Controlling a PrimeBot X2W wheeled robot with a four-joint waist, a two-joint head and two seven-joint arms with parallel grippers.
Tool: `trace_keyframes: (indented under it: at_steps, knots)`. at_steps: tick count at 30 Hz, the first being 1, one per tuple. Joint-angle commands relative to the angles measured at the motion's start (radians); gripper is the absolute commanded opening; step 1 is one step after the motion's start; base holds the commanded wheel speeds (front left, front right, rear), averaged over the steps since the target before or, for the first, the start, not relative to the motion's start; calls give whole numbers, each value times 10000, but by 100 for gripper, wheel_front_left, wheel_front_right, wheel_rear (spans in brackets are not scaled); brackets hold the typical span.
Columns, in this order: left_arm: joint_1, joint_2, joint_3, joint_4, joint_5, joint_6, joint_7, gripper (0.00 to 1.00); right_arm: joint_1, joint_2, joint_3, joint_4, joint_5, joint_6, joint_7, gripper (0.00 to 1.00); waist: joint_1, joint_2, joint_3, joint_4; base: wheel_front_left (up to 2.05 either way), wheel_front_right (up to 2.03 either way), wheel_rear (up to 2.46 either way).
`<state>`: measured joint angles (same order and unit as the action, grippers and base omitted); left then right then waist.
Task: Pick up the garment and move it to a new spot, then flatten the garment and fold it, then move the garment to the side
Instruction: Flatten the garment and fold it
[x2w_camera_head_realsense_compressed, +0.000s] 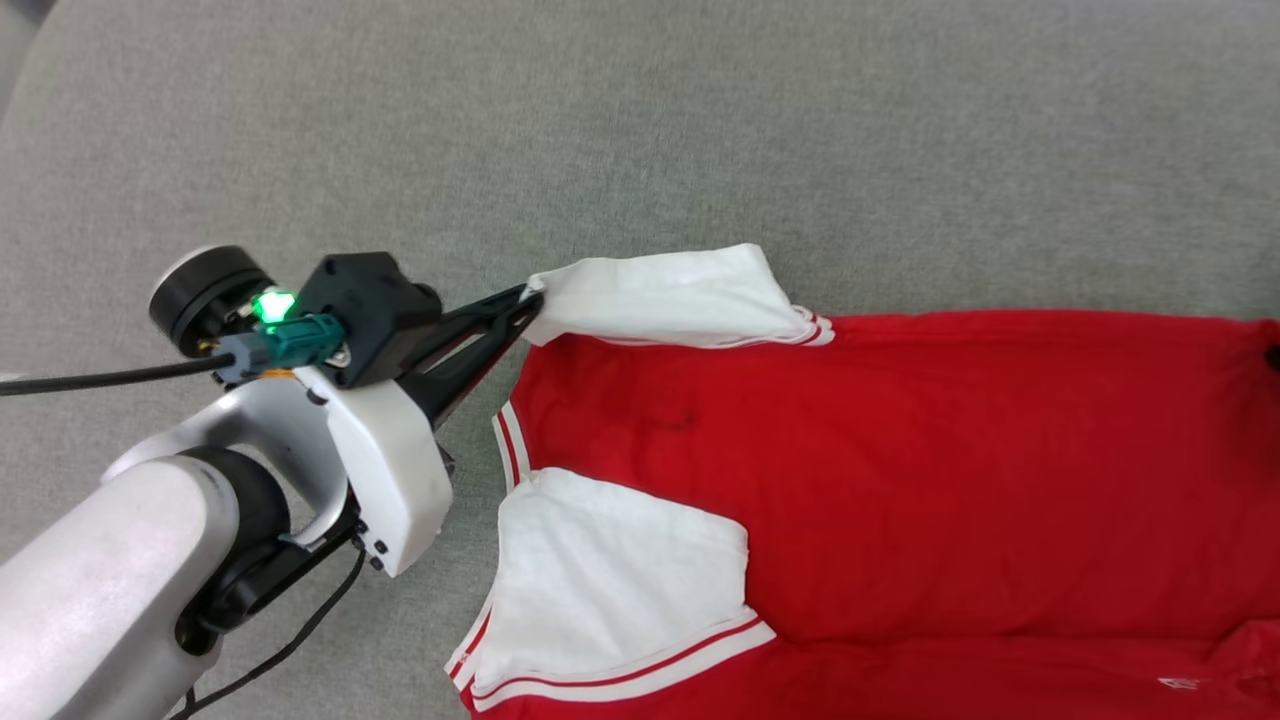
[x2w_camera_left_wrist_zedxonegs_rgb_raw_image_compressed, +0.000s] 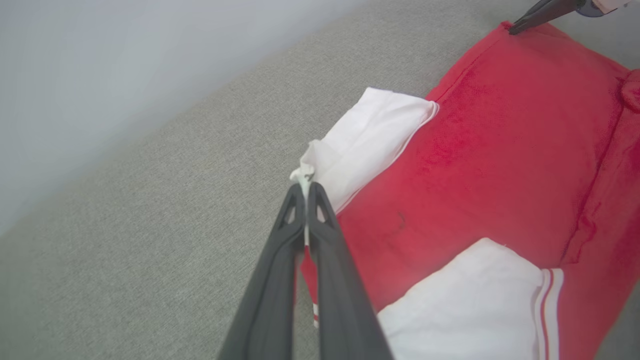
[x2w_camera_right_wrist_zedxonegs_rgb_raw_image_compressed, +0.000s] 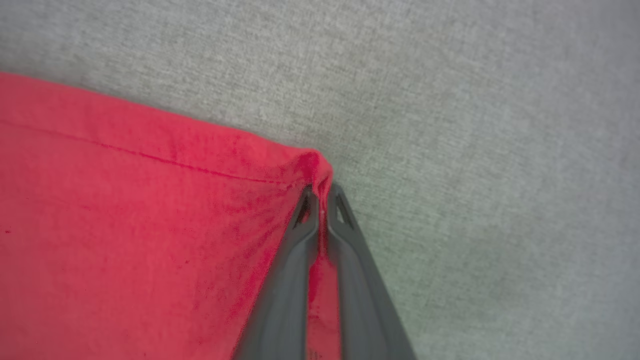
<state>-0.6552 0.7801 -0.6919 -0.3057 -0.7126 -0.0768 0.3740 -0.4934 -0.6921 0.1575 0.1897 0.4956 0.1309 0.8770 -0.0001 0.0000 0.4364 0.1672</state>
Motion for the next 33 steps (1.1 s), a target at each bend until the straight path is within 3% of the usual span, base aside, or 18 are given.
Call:
trace_keyframes:
  at_steps: [1, 12, 24, 28, 33]
  knots:
    - [282, 66, 96, 142, -78, 146, -139, 0, 65, 136, -105, 169, 135, -3, -115, 0, 1, 0, -443, -175, 0, 0, 0]
    - [1882, 466, 294, 312, -721, 841, -643, 0, 1291, -25, -678, -392, 458, -6, -1223, 0, 1, 0, -1997, -483, 0, 0, 0]
    - [4413, 1157, -4, -257, -1523, 1848, -621, 0, 4712, 828, -1728, -2170, 601, -5, -1305, 0, 1, 0, -2789, -533, 0, 0, 0]
    - [5024, 1060, -226, 10, -1895, 1822, -663, 0, 5409, 871, -1637, -2386, 524, -5, -1215, 0, 1, 0, -2785, -529, 0, 0, 0]
    - [5308, 1021, -698, 563, -1863, 1483, -472, 0, 5836, 717, -1378, -2359, 478, -5, -1152, 0, 1, 0, -2734, -540, 0, 0, 0]
